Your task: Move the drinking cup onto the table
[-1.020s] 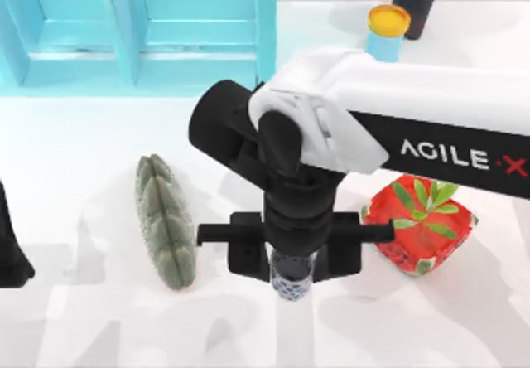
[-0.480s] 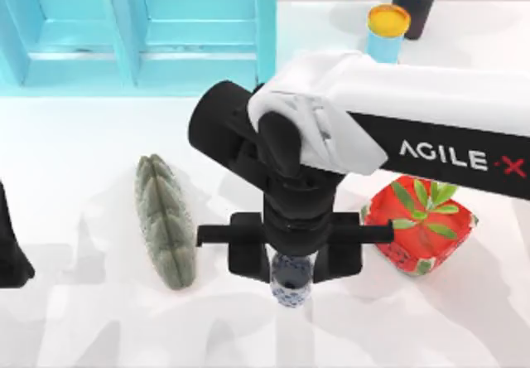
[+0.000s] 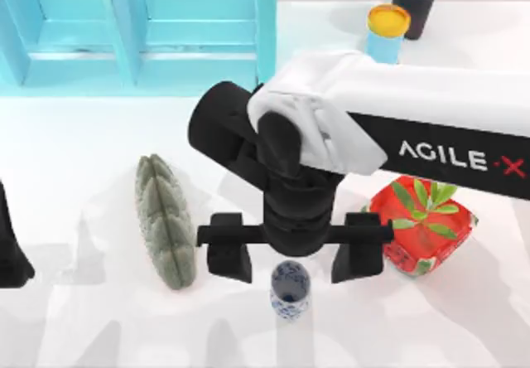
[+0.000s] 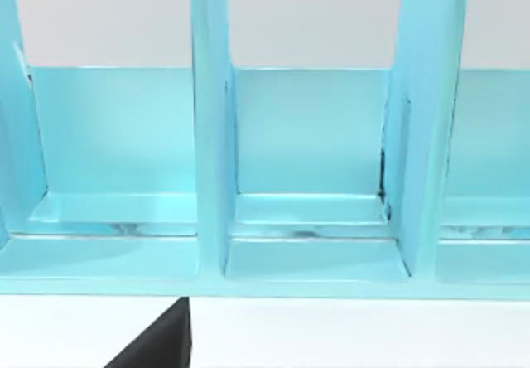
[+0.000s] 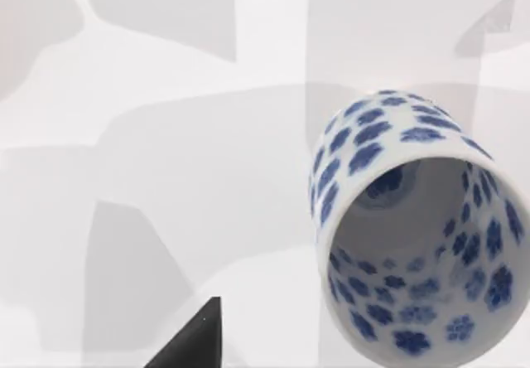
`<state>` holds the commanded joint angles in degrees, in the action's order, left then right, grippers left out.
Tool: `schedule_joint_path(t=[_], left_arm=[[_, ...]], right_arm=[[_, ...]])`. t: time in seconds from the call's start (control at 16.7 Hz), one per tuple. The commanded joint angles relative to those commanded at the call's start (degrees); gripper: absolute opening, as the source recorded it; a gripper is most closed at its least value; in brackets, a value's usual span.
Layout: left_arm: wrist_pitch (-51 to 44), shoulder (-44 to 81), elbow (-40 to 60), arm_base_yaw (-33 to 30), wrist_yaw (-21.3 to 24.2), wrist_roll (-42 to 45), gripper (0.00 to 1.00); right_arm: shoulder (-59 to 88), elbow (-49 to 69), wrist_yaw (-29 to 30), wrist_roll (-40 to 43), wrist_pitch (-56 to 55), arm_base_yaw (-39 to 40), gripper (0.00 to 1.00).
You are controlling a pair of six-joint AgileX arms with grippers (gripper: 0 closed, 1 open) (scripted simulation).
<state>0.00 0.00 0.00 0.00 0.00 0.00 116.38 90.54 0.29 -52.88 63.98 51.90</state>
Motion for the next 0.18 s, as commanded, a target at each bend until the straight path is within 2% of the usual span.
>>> schedule_joint_path(t=[0.18], left_arm=[[0.0,0.0,0.0,0.0,0.0,0.0,1.0]], right_arm=[[0.0,0.0,0.0,0.0,0.0,0.0,1.0]])
